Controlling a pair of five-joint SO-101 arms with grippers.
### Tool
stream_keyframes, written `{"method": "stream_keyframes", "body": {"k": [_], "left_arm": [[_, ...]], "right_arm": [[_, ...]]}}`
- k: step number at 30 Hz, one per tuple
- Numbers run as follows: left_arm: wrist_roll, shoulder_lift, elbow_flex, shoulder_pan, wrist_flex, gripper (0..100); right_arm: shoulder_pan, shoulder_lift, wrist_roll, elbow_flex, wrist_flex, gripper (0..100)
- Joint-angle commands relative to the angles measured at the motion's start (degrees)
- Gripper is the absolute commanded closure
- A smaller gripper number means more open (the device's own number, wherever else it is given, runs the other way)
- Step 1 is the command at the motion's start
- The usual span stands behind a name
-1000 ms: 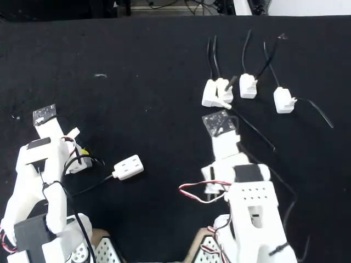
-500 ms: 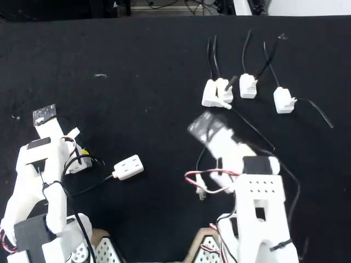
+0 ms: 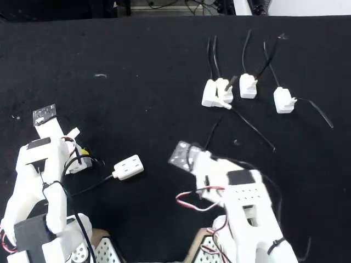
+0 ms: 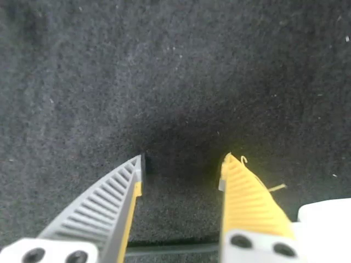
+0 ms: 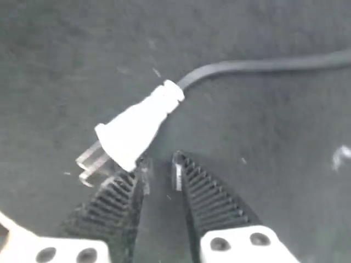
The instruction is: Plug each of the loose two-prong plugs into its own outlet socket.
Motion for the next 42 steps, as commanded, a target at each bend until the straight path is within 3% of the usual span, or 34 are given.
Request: {"method": "stream_keyframes", "body": {"k": [1,8,11,14,18,22,27,34,42], "left_arm": [[0.62,-1.23,-0.92,-1.01,-0.44,77],[0.62,-1.32,-0.92,-1.01,-0.35,77],[0.62,-1.32,-0.92,-1.01,-0.26,77],[0.62,-1.32,-0.92,-1.01,-0.26,77],[0.62,-1.32,-0.92,-1.01,-0.26,77],[0.62,-1.32,-0.92,-1.01,-0.35,77],[0.62,-1.32,-0.92,-1.01,-0.35,77],[0.62,-1.32,-0.92,-1.01,-0.44,77],[0.62,-1.32,-0.92,-1.01,-0.53,77]], "right_arm": [[-8.26,0.48,-7.3,-2.42,-0.97,93.4],[-19.6,0.57,-20.92,-7.69,-3.78,93.2],[-19.69,0.57,-22.68,-8.92,-6.15,93.1],[-16.26,0.57,-22.24,-12.18,-2.02,93.0],[-9.49,0.66,-8.79,-18.15,8.88,92.1],[-8.88,0.66,12.04,-17.54,19.52,77.6],[-8.7,0.48,12.04,-13.85,4.48,56.4],[-11.43,0.57,12.4,-4.18,-1.23,55.4],[-11.43,5.41,13.89,-10.51,4.92,55.4]]}}
